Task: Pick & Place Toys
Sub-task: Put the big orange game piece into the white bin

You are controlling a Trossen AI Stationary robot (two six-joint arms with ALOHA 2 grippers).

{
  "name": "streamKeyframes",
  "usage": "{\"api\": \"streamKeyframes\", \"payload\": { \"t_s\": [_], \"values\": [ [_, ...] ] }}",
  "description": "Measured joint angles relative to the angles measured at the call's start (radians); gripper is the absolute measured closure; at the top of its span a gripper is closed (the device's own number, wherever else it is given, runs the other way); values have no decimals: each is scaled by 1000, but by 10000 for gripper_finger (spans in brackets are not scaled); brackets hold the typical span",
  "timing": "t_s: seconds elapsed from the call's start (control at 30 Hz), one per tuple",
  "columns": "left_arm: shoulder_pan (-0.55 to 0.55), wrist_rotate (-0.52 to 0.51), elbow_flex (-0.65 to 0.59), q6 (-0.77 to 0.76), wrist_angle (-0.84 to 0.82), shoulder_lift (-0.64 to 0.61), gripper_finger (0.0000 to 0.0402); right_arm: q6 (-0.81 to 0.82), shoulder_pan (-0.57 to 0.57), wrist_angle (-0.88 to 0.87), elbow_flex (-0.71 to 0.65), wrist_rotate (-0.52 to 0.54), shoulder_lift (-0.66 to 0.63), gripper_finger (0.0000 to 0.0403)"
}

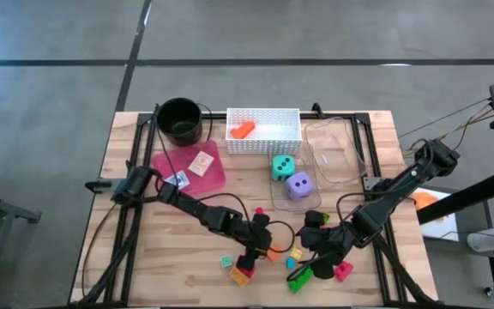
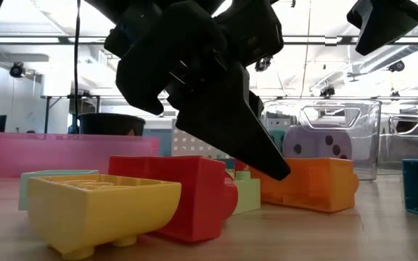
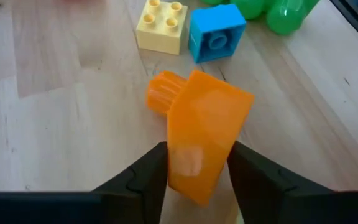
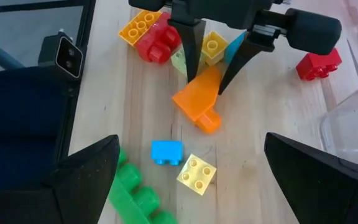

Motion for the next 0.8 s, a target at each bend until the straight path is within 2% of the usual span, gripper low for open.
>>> {"api": "streamKeyframes", "payload": {
  "t_s": [0.17, 0.47, 0.57, 0.8],
  "values": [
    [10, 0, 0, 4, 5, 0, 259, 0, 0, -1, 0, -1, 0, 3],
    [31, -14, 0, 7, -34, -52, 261, 0, 0, -2, 0, -2, 0, 3],
    [43, -70, 0, 10, -109, -96, 262, 0, 0, -2, 0, -2, 0, 3],
    [84, -278, 0, 11, -352, -243, 262, 0, 0, -3, 0, -3, 1, 3]
  ]
}}
